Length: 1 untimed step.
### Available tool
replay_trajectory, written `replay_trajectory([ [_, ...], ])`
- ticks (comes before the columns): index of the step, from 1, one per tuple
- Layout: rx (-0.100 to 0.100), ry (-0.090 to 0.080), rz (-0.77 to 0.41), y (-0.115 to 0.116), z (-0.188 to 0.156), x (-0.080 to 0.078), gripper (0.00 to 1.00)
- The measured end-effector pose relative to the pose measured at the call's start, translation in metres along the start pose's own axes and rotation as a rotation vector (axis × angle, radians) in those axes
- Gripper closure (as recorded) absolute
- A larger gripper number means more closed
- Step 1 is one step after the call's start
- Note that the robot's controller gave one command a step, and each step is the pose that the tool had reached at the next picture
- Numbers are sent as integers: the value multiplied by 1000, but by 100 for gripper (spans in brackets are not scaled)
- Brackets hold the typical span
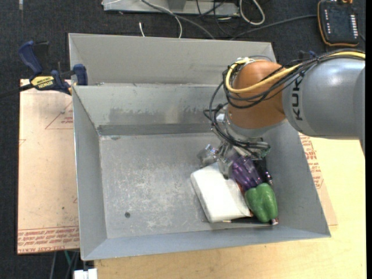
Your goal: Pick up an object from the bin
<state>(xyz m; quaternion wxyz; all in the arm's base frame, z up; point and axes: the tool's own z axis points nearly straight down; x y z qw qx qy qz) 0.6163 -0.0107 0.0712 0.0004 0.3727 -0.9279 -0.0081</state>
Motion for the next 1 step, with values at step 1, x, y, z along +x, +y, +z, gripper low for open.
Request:
replay_trajectory([
  [1,0,0,0,0,0,0,100],
])
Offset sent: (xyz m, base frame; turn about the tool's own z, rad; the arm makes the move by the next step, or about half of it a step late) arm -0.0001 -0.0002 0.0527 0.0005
